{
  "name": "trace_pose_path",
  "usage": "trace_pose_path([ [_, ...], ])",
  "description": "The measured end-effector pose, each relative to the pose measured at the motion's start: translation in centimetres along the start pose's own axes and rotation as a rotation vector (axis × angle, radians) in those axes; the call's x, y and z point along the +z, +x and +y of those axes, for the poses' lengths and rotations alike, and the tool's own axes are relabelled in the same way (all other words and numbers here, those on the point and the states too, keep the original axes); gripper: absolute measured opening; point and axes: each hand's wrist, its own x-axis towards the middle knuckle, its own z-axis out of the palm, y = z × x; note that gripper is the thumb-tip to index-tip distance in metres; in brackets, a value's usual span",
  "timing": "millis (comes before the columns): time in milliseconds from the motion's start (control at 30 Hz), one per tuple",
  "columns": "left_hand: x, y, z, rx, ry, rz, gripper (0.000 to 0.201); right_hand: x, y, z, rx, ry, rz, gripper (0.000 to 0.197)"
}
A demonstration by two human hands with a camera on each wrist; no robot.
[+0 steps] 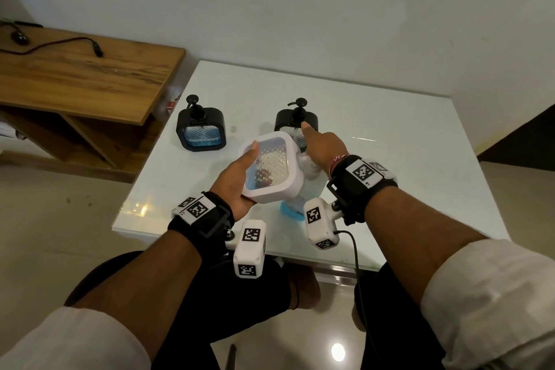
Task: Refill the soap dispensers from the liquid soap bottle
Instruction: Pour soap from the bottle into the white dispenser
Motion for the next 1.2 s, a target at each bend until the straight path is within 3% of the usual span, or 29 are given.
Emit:
trace_pose_path([
  [467, -0.01, -0.16, -0.06, 0.012, -0.014, 0.022, 0.03, -0.12, -0.23, 0.16, -0.019, -0.064, 0.053, 0.06],
  [1000, 0.26, -0.38, -0.06, 0.016, -0.029, 0.008, 0.028, -0.43, -0.73, -0.31, -0.018, -0.035, -0.062, 0.064],
  [1200, 0.21, -0.05, 0.23, 0.022, -0.018, 0.003, 0.028, -0.22, -0.38, -0.22, 0.013, -0.052, -0.044, 0.066],
])
